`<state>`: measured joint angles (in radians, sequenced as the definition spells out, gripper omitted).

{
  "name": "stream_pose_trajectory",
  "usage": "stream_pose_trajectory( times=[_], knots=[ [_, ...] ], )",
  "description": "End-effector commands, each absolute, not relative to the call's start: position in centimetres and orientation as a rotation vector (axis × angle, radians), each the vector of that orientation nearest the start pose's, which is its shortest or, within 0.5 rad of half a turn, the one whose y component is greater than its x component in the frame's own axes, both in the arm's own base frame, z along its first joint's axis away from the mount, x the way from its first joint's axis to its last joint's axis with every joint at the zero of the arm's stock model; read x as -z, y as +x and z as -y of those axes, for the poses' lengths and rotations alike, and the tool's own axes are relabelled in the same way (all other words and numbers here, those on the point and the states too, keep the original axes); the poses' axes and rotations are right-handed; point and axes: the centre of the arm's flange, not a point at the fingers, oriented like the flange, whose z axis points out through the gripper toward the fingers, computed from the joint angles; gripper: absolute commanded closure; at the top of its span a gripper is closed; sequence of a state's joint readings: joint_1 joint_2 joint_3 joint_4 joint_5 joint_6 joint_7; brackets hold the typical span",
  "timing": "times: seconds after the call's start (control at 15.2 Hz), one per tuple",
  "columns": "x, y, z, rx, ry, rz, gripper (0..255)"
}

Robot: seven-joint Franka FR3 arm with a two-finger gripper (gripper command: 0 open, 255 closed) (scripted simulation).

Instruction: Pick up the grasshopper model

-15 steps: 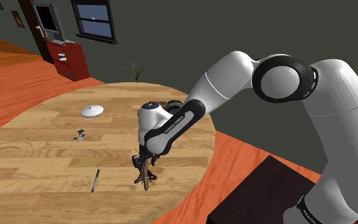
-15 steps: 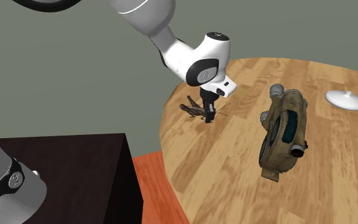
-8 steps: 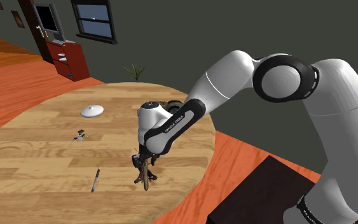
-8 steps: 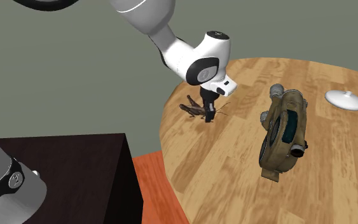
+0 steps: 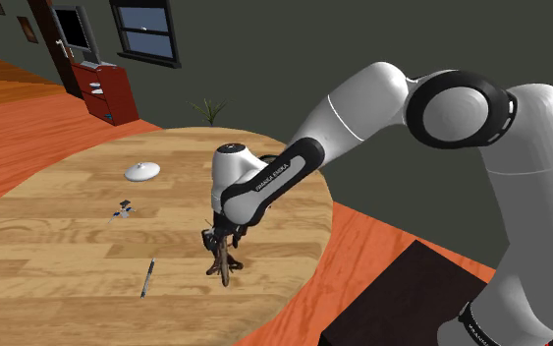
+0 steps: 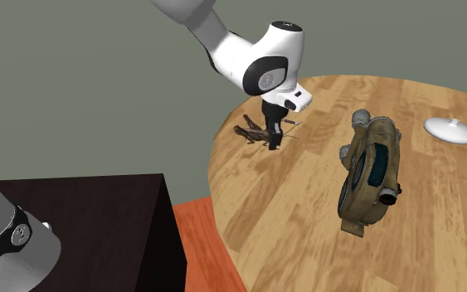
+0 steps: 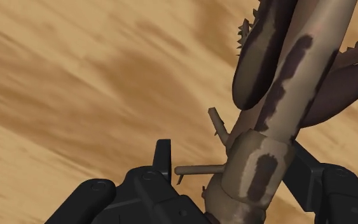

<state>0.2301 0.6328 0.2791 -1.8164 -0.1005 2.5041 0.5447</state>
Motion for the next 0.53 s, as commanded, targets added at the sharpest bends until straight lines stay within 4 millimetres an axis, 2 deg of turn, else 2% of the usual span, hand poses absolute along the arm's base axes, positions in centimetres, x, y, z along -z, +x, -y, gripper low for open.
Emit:
stream_pose_trajectory(
  times=[0.0,0.33,0.46],
  knots=[
    [-21.9,58.1,-30.9,0.032,-3.015,-0.023,255],
    [-24.5,58.1,-30.9,0.032,-3.015,-0.023,255],
    [-24.6,58.1,-30.9,0.032,-3.015,-0.023,255]
  ],
)
